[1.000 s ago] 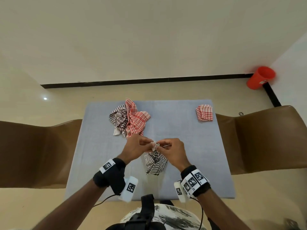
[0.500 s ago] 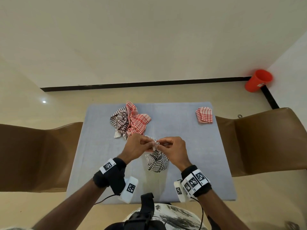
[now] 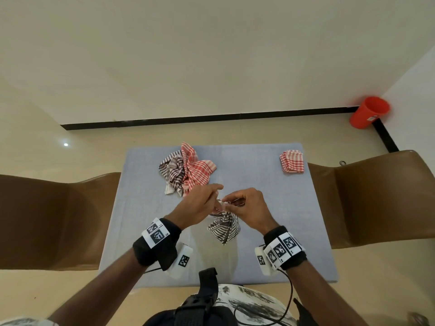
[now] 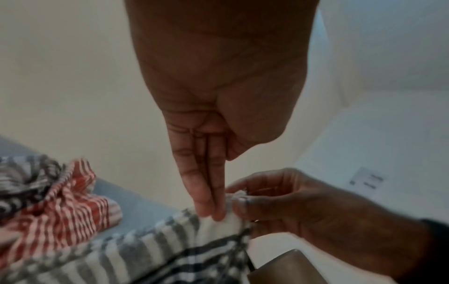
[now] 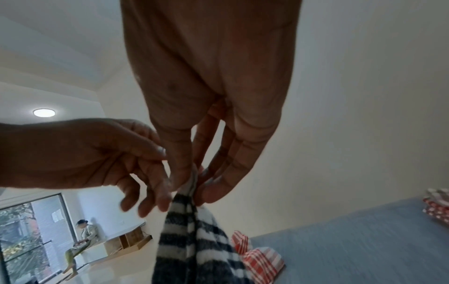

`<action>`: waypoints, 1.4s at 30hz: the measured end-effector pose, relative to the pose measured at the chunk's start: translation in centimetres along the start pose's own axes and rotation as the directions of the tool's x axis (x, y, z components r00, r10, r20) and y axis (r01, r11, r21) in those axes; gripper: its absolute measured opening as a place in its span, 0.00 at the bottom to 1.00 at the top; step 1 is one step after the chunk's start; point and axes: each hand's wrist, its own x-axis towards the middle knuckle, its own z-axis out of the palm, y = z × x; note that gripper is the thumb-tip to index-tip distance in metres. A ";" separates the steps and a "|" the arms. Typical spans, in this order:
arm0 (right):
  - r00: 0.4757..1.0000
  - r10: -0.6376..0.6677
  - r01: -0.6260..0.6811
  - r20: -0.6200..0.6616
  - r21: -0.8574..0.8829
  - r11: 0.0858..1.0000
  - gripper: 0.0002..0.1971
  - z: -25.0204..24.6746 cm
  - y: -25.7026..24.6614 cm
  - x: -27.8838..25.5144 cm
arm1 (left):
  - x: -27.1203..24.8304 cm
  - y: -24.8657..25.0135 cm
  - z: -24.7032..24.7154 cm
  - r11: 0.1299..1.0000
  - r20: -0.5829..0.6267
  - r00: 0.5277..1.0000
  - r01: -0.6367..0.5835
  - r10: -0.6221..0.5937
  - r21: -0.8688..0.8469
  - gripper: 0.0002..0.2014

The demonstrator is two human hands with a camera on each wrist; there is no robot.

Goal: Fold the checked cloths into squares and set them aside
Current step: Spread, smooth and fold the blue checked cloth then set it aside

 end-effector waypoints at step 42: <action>0.971 0.238 -0.235 -0.027 -0.298 0.925 0.08 -7.9 12.4 -0.1 | 0.6 -7.2 -1.0 0.841 0.162 0.985 -0.040 -0.057 0.540 0.13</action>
